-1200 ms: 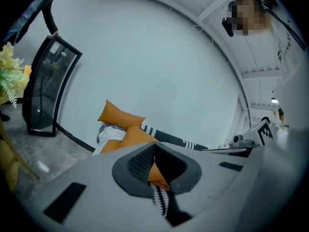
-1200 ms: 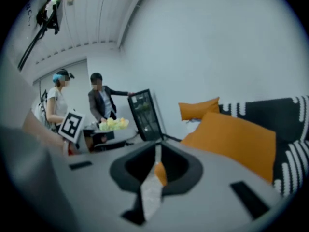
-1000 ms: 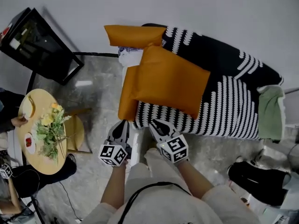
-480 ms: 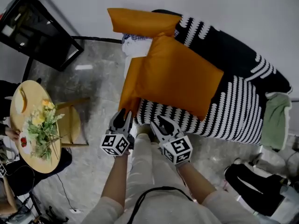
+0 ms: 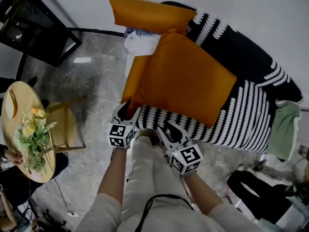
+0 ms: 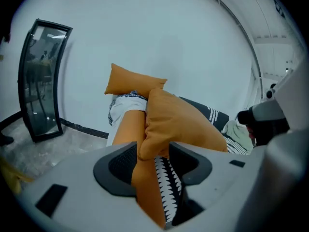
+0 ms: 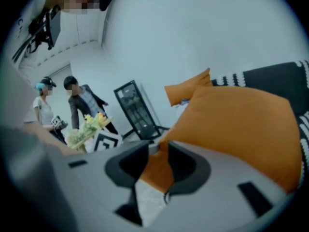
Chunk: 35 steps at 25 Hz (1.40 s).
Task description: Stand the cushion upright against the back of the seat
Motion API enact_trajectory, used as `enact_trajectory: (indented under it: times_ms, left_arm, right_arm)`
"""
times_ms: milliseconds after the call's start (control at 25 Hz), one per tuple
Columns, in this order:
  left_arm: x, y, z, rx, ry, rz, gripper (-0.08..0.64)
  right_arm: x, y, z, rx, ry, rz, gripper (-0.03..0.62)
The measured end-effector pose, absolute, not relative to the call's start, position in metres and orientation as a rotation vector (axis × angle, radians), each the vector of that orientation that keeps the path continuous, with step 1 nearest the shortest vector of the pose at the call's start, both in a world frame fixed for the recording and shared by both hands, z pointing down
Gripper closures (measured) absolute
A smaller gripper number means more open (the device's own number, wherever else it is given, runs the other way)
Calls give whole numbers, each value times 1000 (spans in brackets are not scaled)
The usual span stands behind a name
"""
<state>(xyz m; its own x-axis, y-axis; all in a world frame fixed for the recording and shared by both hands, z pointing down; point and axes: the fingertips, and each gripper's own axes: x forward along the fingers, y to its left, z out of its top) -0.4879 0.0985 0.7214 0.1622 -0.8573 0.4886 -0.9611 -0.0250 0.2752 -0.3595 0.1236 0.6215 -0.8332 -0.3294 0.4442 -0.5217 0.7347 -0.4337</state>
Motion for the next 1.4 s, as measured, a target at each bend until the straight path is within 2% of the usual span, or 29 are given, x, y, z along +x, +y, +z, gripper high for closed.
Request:
enact_trajectory:
  times_ms: [240,520,720,920,1080,1240,1400]
  left_arm:
    - [-481,84,740,1935,-1660,456,350]
    - [-468,78,718,2043,-1632,488,490]
    - [-429,70,669,2158,-1600,310,494]
    - [-396,63,631,2296,-1526,270,494]
    - [-370,61,607,2391,-1433,251,494]
    - [-339,54,582,2475,-1323,211,494]
    - [-300,44,555,2602,-1185,206,494]
  right_arm:
    - [-360,110,627,685,-2598,832,477]
    - [-357,106,630,713,-2585,841,477]
    - [-350,99,619,767,-2592,779,477]
    - [-338,83,595,887,-2613,619,477]
    - [-312,75,581,997,-2580,443,477]
    - [-281,68,573,1121,-2532,441,477]
    - [-251,60,565,1225,-2454,350,449]
